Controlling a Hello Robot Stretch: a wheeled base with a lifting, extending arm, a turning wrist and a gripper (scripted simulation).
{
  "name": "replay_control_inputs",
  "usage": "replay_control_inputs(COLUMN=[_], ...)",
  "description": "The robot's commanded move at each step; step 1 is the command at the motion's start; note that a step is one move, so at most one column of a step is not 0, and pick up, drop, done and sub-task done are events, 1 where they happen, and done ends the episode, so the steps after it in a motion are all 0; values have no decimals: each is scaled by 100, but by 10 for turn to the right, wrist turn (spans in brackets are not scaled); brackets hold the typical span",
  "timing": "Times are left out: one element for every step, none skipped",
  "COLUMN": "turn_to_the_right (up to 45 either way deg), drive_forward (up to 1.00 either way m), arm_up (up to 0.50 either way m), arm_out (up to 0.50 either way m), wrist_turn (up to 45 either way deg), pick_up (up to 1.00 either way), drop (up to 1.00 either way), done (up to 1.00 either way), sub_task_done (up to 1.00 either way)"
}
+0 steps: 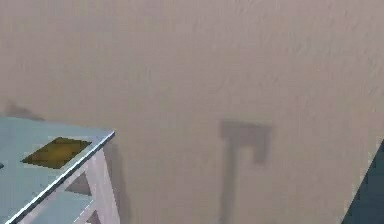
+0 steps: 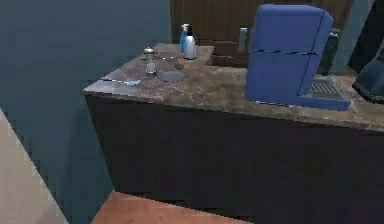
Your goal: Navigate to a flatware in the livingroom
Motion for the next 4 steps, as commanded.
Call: replay_control_inputs(turn_to_the_right=[420,0,-450,-360], drive_forward=[0,5,0,0], arm_up=[0,0,0,0], arm_out=[0,0,0,0], wrist_turn=[0,0,0,0], pick_up=[0,0,0,0], drop=[0,0,0,0], done=[0,0,0,0], sub_task_done=[0,0,0,0])
